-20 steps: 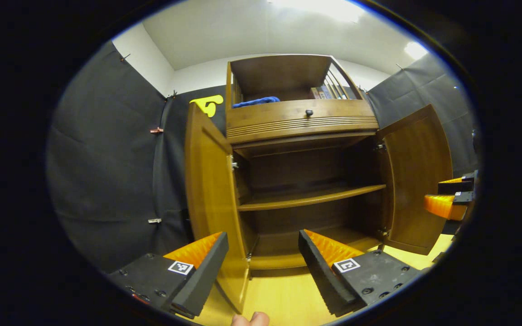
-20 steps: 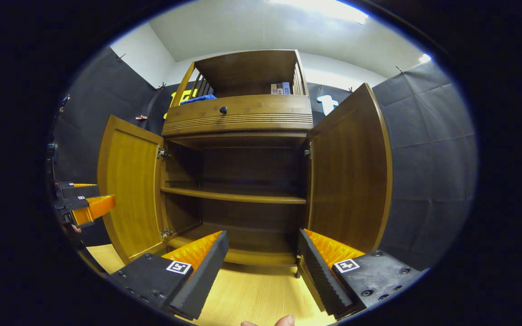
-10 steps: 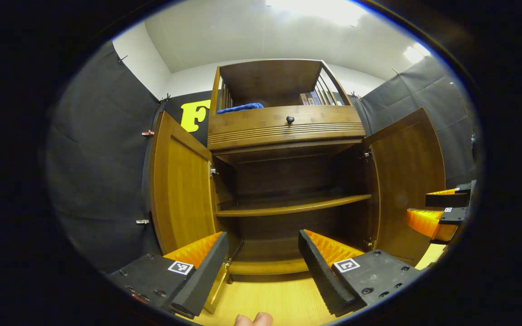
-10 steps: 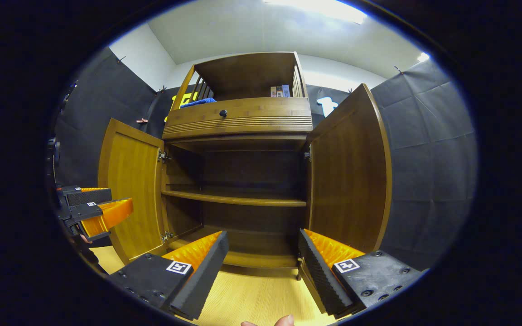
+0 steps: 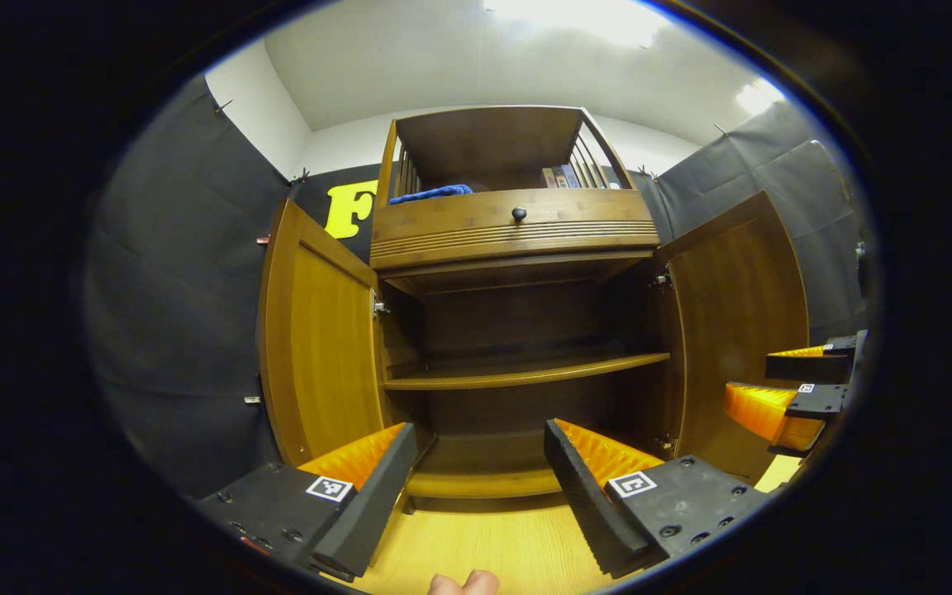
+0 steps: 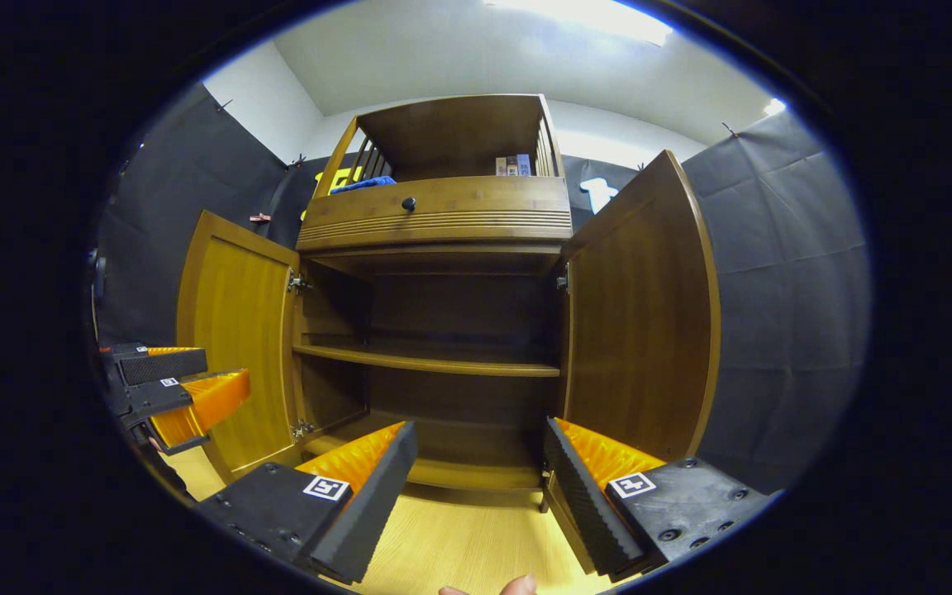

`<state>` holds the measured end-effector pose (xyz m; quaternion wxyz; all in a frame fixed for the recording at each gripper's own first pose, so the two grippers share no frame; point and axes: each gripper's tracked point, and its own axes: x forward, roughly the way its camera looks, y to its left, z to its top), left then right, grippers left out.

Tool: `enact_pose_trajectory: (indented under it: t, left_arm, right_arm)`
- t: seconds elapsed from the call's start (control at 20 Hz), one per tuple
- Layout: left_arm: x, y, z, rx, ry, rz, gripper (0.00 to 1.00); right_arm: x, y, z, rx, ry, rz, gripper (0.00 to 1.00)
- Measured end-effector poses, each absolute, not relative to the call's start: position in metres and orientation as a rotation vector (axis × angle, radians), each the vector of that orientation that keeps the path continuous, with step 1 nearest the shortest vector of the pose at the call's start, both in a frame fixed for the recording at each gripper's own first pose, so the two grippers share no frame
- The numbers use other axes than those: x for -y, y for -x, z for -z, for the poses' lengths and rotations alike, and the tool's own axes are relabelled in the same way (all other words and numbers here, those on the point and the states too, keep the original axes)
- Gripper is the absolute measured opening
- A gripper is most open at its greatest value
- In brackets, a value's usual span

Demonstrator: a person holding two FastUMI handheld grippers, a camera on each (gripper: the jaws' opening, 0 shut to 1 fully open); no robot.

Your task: Open the right door of the double-door shoe cabinet with the right hand, and open the left door with the left hand.

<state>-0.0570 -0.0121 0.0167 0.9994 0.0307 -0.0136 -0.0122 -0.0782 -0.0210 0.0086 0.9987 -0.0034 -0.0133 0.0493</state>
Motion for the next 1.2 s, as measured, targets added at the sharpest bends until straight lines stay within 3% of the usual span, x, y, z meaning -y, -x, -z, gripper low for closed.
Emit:
enact_pose_trajectory:
  t: [0.75, 0.8, 1.2]
  left_arm:
    - [0.022, 0.055, -0.012, 0.023, -0.066, 0.047, 1.0]
    - [0.023, 0.055, -0.013, 0.025, -0.066, 0.05, 0.96]
    - [0.023, 0.057, -0.014, 0.029, -0.061, 0.052, 1.0]
  right_arm:
    - [0.02, 0.078, -0.008, 0.027, 0.022, -0.105, 1.0]
    - [0.02, 0.078, -0.008, 0.027, 0.022, -0.105, 0.98]
    - [0.02, 0.079, -0.008, 0.027, 0.025, -0.107, 0.98]
